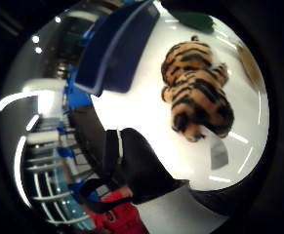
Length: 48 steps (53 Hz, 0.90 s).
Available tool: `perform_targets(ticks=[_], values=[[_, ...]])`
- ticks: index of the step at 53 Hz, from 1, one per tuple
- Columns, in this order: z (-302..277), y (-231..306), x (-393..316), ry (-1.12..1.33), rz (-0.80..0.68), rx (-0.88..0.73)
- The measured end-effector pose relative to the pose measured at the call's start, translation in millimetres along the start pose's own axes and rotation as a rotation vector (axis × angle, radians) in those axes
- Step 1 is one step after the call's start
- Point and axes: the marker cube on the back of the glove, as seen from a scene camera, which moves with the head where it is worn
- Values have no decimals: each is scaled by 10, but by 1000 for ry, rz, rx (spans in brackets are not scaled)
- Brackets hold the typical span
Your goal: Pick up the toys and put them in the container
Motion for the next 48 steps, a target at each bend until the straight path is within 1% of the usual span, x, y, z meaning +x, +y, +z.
perform_targets(ticks=[6, 12, 19, 25, 34, 42, 48], values=[[164, -209, -144, 1, -1, -42], [330, -320, -228, 10, 36, -65], [462, -411, -262, -22, 11, -71], [622, -470, -295, -11, 59, -114], [678, -515, -325, 108, 84, -137], [634, -515, -343, 134, 101, -93], [581, -536, -339, 224, 60, -50]])
